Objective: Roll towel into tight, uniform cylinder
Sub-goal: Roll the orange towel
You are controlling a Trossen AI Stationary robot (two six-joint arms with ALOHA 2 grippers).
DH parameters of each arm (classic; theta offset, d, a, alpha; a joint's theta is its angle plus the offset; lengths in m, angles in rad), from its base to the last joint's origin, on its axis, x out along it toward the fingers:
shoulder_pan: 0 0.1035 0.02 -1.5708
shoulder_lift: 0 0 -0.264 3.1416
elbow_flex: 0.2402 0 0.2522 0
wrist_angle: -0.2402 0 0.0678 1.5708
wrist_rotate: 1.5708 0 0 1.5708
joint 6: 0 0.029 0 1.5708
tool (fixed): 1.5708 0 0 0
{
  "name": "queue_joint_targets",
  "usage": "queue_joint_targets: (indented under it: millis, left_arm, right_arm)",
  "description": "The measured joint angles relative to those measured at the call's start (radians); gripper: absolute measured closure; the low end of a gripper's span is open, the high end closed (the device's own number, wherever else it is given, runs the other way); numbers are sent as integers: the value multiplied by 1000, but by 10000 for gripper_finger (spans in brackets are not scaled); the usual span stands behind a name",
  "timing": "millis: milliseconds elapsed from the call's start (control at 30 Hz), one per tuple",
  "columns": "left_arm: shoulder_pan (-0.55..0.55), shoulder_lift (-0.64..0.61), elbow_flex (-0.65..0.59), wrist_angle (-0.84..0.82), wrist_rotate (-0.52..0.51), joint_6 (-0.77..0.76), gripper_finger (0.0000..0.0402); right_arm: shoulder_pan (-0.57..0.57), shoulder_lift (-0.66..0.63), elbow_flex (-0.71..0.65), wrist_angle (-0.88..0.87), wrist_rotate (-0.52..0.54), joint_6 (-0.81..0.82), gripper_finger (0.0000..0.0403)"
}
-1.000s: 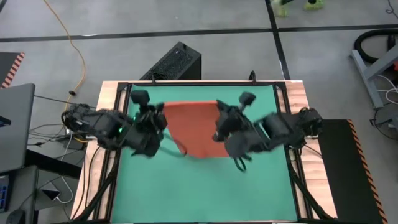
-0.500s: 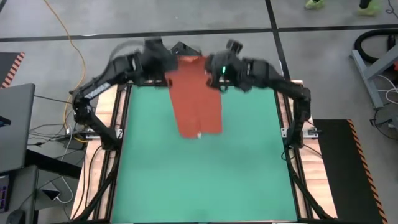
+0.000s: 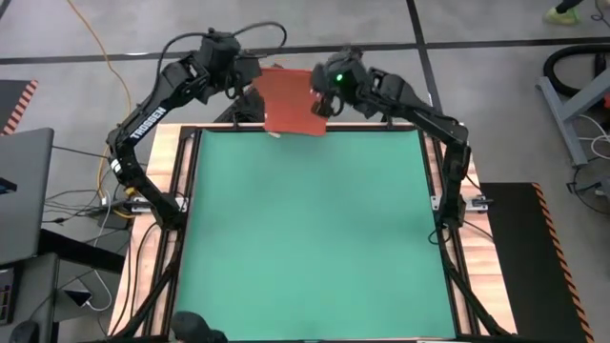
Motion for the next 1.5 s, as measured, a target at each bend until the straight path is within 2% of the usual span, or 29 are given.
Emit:
queue_joint_targets:
  millis: [133, 233, 333, 400, 567, 667, 867, 1100, 1233, 1367, 1500]
  left_arm:
    - [-41, 0, -22, -197, 6, -131, 401]
    - [-95, -3, -21, -346, 60, -272, 401]
    - [-178, -2, -21, -453, 128, -409, 401]
    - [-256, -4, -39, -466, 124, -469, 401]
    - [-475, -36, -207, -411, 95, -566, 401]
    - [-615, -64, -337, -379, 43, -671, 401]
    - [-902, -100, -611, -268, -56, -970, 401]
    - [-1227, -100, -876, -8, -53, -1276, 401]
    - [-1338, -100, -973, 203, -51, -1396, 401]
    - [-1399, -98, -1044, 392, -35, -1413, 401]
    - [-1410, -98, -1080, 464, -36, -1414, 401]
  right_arm:
    - [88, 4, 0, -108, -2, 39, 402]
    - [166, 4, 0, -191, -5, 121, 402]
    - [252, 4, 0, -286, -4, 218, 402]
    - [315, 4, -2, -348, -3, 284, 402]
    - [483, 0, -126, -379, 18, 447, 402]
    - [591, 1, -239, -348, 29, 547, 401]
    - [805, 1, -491, -149, 80, 735, 401]
    - [966, 1, -731, 185, 91, 883, 401]
    - [1005, 1, -811, 298, 89, 949, 402]
    - [1029, 1, -868, 371, 70, 1003, 402]
    - [1046, 1, -900, 384, 31, 1091, 402]
